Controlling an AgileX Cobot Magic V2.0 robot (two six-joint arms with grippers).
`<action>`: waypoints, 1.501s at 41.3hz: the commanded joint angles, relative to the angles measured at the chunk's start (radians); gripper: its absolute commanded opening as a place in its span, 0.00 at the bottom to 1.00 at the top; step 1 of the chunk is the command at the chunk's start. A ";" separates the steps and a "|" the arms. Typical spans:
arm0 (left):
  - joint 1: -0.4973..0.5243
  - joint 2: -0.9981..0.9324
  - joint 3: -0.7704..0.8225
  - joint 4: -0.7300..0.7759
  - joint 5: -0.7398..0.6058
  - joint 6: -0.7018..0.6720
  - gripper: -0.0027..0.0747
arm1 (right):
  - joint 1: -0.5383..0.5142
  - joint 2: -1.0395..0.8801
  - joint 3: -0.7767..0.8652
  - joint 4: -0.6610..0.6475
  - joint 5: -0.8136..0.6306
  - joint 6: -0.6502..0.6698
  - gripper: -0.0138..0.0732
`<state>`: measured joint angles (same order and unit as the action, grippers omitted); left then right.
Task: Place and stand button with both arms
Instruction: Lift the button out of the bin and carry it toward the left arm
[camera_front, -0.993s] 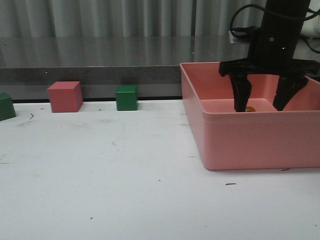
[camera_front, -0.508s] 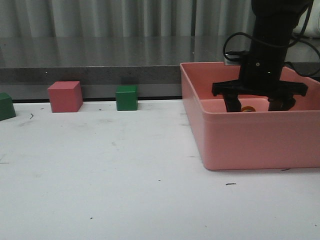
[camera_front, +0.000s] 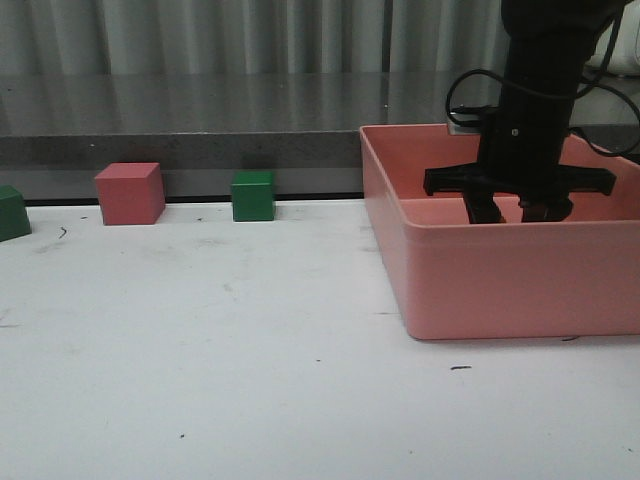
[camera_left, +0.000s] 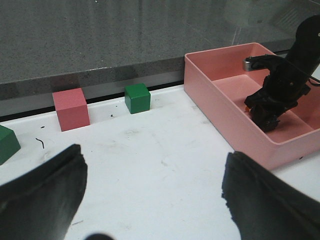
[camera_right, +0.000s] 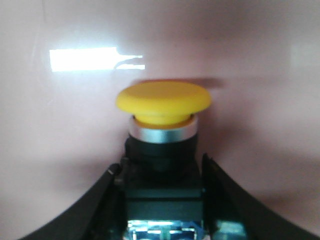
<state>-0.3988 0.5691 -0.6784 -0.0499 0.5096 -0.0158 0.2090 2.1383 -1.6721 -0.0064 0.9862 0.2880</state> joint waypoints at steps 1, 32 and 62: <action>-0.008 0.007 -0.038 -0.001 -0.071 0.001 0.74 | 0.002 -0.111 -0.034 -0.004 -0.002 -0.009 0.44; -0.008 0.007 -0.038 -0.001 -0.071 0.001 0.74 | 0.308 -0.547 0.111 -0.029 -0.097 -0.055 0.44; -0.008 0.007 -0.038 -0.001 -0.071 0.001 0.74 | 0.628 -0.059 -0.273 -0.016 0.078 0.320 0.44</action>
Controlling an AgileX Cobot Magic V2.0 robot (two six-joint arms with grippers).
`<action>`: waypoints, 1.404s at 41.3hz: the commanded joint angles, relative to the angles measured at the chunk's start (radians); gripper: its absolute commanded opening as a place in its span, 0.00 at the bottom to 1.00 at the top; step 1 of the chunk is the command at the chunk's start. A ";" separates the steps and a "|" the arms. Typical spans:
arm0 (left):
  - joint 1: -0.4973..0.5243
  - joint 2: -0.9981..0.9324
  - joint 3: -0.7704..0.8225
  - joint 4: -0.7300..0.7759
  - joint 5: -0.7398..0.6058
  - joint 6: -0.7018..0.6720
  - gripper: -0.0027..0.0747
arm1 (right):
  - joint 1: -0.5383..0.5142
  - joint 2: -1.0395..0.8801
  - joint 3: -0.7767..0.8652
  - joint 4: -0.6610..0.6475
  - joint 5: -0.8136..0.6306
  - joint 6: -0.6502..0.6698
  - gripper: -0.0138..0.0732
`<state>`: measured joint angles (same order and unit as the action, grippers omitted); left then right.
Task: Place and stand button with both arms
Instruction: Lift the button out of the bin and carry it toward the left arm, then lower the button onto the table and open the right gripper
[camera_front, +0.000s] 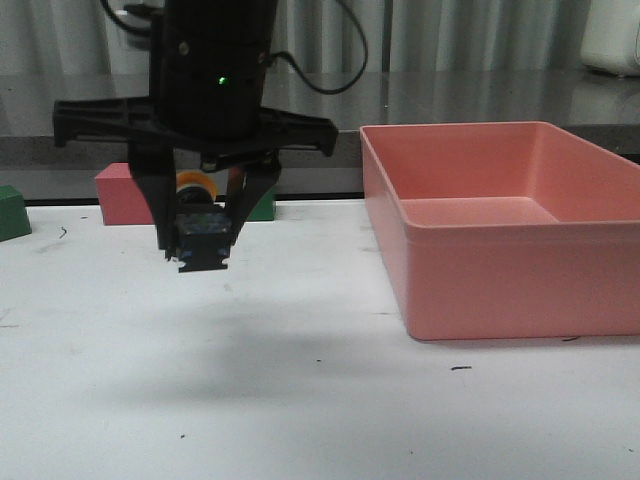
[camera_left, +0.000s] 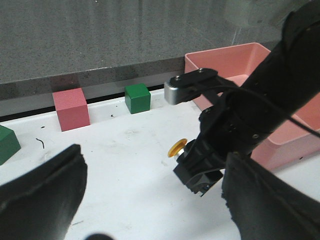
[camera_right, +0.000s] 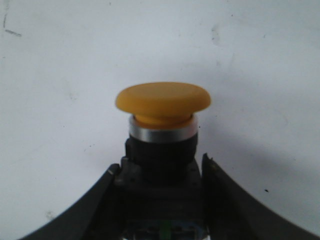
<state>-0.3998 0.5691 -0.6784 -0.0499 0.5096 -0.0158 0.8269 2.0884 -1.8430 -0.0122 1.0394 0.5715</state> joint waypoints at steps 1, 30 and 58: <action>-0.007 0.007 -0.038 -0.001 -0.071 0.001 0.74 | 0.012 0.013 -0.123 -0.014 0.036 0.043 0.44; -0.007 0.007 -0.038 -0.001 -0.071 0.001 0.74 | 0.014 0.266 -0.454 -0.017 0.208 0.307 0.45; -0.007 0.007 -0.038 -0.001 -0.071 0.001 0.74 | 0.014 0.300 -0.454 -0.006 0.232 0.306 0.74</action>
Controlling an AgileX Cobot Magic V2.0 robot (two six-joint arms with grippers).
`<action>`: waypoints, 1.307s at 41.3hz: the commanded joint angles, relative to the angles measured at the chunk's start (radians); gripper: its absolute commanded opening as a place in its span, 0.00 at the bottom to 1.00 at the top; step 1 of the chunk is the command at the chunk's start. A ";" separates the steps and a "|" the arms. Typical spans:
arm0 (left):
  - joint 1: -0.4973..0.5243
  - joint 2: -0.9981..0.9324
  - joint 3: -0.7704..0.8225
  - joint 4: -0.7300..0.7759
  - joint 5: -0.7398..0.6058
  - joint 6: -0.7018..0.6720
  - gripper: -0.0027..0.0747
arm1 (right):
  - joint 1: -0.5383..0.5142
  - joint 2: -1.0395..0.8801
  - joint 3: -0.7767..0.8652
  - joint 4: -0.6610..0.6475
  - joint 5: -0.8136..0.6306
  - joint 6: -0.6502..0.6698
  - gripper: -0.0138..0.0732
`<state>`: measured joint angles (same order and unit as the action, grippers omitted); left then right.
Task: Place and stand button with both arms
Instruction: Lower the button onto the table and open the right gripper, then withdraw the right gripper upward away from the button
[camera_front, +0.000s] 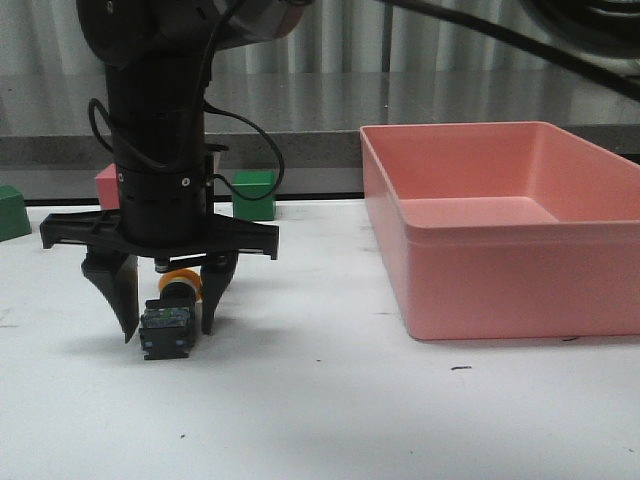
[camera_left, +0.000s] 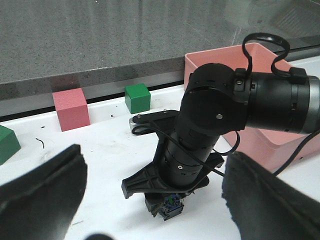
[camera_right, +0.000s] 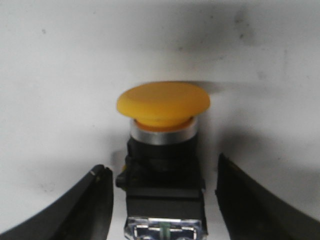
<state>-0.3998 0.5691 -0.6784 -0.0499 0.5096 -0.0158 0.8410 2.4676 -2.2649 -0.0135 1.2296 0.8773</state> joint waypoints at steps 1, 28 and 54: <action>-0.007 0.007 -0.038 -0.001 -0.071 0.001 0.74 | 0.000 -0.081 -0.034 -0.004 0.043 0.001 0.74; -0.007 0.007 -0.038 -0.001 -0.071 0.001 0.74 | -0.003 -0.516 0.063 -0.130 0.106 -0.663 0.73; -0.007 0.007 -0.038 -0.001 -0.071 0.001 0.74 | -0.003 -1.292 0.891 -0.064 -0.193 -0.822 0.73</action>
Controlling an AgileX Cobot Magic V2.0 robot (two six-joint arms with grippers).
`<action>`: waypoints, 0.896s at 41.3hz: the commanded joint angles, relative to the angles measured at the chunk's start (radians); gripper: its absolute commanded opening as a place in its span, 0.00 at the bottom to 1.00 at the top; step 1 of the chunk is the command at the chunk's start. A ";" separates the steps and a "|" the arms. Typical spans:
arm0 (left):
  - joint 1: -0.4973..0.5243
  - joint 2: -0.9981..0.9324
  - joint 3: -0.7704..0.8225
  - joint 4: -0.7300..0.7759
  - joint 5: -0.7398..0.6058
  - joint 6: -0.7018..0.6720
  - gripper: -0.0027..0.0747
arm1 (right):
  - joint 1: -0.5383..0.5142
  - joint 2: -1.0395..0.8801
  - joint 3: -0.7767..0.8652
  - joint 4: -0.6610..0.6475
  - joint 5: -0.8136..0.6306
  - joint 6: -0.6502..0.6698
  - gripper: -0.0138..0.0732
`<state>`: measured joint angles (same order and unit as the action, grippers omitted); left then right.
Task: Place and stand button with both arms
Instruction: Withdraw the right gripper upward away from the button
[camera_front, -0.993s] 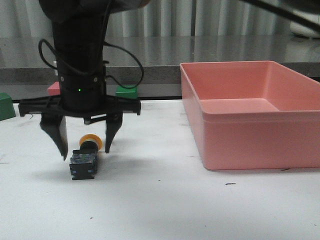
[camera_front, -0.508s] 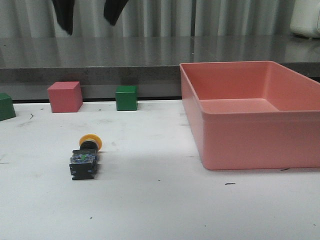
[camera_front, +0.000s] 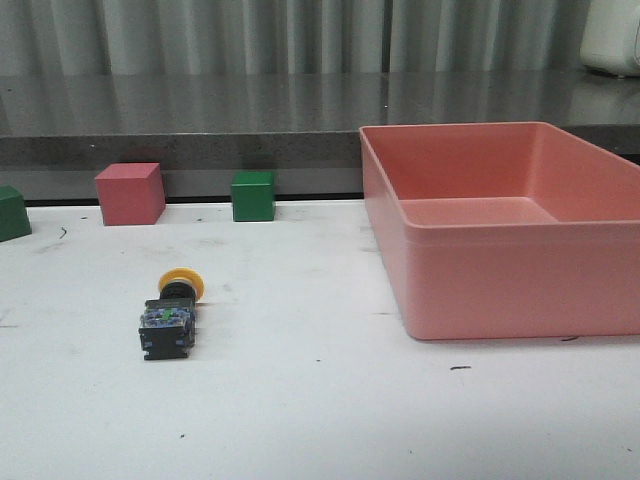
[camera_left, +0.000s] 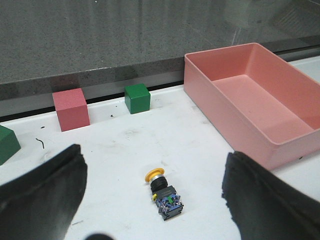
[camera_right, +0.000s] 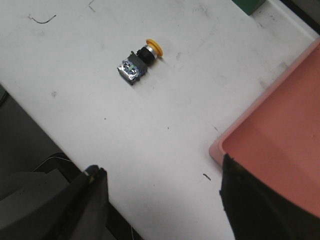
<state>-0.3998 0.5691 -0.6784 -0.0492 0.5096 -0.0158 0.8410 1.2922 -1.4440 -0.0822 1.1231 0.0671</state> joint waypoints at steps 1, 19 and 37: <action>-0.007 0.007 -0.038 -0.002 -0.071 0.001 0.74 | -0.003 -0.139 0.096 0.005 -0.098 -0.012 0.73; -0.007 0.007 -0.038 -0.002 -0.071 0.001 0.74 | -0.003 -0.530 0.529 0.005 -0.310 -0.097 0.73; -0.007 0.007 -0.038 -0.008 -0.090 0.001 0.74 | -0.003 -0.598 0.602 0.005 -0.365 -0.097 0.73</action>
<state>-0.3998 0.5691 -0.6784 -0.0492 0.5019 -0.0158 0.8410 0.6999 -0.8174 -0.0755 0.8283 -0.0227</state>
